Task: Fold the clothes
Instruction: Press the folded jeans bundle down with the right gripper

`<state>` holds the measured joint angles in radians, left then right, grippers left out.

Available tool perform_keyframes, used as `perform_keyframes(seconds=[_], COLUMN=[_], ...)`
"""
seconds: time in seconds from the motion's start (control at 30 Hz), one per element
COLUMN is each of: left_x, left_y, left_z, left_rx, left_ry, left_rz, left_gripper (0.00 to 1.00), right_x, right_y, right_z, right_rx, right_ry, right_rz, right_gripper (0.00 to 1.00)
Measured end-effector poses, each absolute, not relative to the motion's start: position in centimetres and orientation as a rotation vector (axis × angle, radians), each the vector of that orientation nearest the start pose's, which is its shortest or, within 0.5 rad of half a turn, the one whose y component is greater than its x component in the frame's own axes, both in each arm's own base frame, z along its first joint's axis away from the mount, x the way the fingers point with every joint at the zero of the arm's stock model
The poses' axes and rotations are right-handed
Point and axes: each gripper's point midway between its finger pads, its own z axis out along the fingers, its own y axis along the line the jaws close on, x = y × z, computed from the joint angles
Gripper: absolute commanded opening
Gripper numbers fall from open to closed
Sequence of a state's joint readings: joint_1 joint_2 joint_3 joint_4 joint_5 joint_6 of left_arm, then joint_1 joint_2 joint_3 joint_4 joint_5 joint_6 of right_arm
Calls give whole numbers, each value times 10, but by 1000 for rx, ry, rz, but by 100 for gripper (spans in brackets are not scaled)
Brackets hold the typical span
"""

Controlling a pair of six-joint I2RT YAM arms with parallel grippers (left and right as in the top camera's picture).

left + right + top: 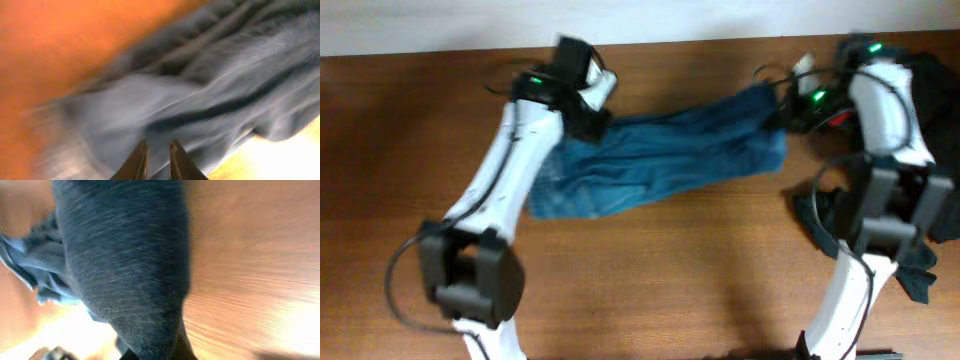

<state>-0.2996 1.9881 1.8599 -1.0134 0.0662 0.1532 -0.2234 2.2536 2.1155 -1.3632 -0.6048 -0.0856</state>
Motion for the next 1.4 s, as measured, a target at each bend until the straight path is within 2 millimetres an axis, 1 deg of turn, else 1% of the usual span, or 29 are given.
perform_keyframes(seconds=[0.03, 0.07, 0.13, 0.17, 0.23, 0.27, 0.3, 0.33, 0.37, 0.4, 0.47, 0.57, 0.6, 0.63, 0.67, 0.7, 0.73, 0.8, 0.87, 0.97, 1.0, 1.03, 1.1, 1.13, 1.2, 1.3, 1.37, 1.4], left_x=[458, 459, 456, 453, 448, 446, 445, 443, 443, 442, 441, 439, 439, 439, 439, 439, 439, 438, 437, 433, 432, 431, 430, 431, 431, 432, 434, 435], left_y=[-147, -140, -129, -123, -116, -113, -112, -111, -110, -110, -110, -110, -110, -109, -109, -107, -107, -104, -102, -100, -99, -97, -93, -91, -88, -81, -72, -65], left_z=[185, 214, 250, 264, 281, 288, 292, 295, 296, 296, 295, 294, 294, 294, 294, 294, 294, 297, 302, 310, 313, 315, 316, 316, 316, 316, 316, 317], left_rx=[603, 571, 532, 515, 495, 486, 481, 478, 477, 477, 480, 481, 480, 479, 478, 475, 473, 466, 460, 452, 449, 445, 434, 429, 414, 389, 357, 338], left_ry=[2592, 2532, 2459, 2432, 2399, 2386, 2377, 2370, 2367, 2369, 2377, 2383, 2384, 2384, 2386, 2388, 2387, 2382, 2372, 2353, 2346, 2343, 2344, 2346, 2348, 2351, 2356, 2358], left_rz=[-131, -128, -119, -116, -110, -108, -107, -106, -106, -106, -106, -106, -105, -103, -97, -89, -83, -68, -57, -46, -42, -32, -6, 8, 32, 53, 70, 80], left_gripper=[18, 18, 19, 19, 20, 20, 20, 20, 20, 20, 20, 20, 20, 20, 20, 20, 20, 20, 20, 20, 20, 20, 21, 23, 23, 23, 23, 19], right_x=[466, 469, 470, 470, 469, 468, 466, 463, 462, 460, 452, 447, 444, 441, 437, 433, 430, 423, 417, 411, 409, 407, 408, 409, 411, 410, 412, 414], right_y=[-11, -16, -16, -11, 11, 26, 45, 78, 91, 111, 162, 207, 227, 239, 256, 269, 277, 299, 316, 335, 337, 337, 334, 333, 327, 312, 295, 286], right_z=[151, 178, 227, 244, 268, 275, 279, 277, 274, 269, 247, 216, 198, 187, 169, 156, 147, 122, 104, 81, 77, 73, 71, 71, 71, 70, 75, 79], right_rx=[161, 148, 112, 86, 8, -38, -92, -170, -202, -247, -363, -450, -495, -523, -562, -581, -597, -640, -679, -719, -725, -727, -716, -711, -690, -654, -607, -581], right_ry=[2815, 2760, 2665, 2632, 2585, 2574, 2571, 2583, 2592, 2606, 2660, 2715, 2742, 2759, 2786, 2806, 2820, 2850, 2861, 2874, 2881, 2892, 2901, 2902, 2915, 2962, 2998, 3007], right_rz=[797, 730, 631, 602, 574, 572, 577, 582, 581, 577, 561, 512, 498, 494, 483, 478, 475, 471, 472, 471, 466, 456, 439, 438, 435, 421, 412, 411], right_gripper=[4, 4, 4, 4, 4, 4, 4, 4, 4, 4, 4, 4, 4, 4, 4, 4, 4, 4, 4, 4, 4, 4, 4, 4, 4, 4, 4, 4])
